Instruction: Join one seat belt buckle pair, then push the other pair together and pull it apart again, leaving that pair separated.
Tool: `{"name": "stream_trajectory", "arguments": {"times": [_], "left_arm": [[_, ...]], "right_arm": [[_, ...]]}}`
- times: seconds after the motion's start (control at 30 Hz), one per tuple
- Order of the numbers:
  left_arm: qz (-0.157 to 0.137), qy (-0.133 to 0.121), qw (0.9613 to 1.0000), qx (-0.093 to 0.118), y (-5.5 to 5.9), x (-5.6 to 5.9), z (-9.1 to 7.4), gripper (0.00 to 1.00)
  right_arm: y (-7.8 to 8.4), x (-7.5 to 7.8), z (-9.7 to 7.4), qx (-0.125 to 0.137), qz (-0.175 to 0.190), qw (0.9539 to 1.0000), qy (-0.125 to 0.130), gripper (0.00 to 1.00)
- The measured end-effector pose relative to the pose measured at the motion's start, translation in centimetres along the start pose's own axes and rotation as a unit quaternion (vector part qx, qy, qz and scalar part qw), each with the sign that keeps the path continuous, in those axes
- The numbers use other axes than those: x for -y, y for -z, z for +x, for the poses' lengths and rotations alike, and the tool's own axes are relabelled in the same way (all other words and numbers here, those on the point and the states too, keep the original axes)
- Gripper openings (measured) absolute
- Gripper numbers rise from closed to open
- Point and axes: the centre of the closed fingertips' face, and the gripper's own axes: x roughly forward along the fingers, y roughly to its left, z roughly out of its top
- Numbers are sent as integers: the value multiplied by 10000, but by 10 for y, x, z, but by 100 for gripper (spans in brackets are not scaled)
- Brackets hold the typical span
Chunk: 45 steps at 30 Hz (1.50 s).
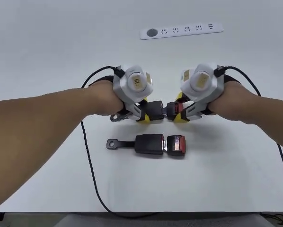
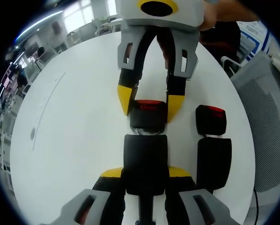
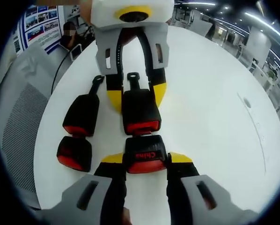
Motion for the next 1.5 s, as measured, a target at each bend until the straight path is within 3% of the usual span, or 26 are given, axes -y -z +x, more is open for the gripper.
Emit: {"name": "stream_trajectory", "arguments": {"times": [0.9,1.2,1.23,1.5], "left_arm": [[-67,10,10000,17,1,1,0,33],[-97,-14,9999,49,0,1,-1,33],[-94,-15,9999,47,0,1,-1,33],[-164,-40,9999,-26,-2,1,-1,33]], "right_arm": [[4,0,-2,-44,-12,9999,143,33],[20,7,-11,-75,29,9999,151,33],[17,4,-11,23,101,9999,110,33],[25,2,-20,-50,93,9998,184,34]]}}
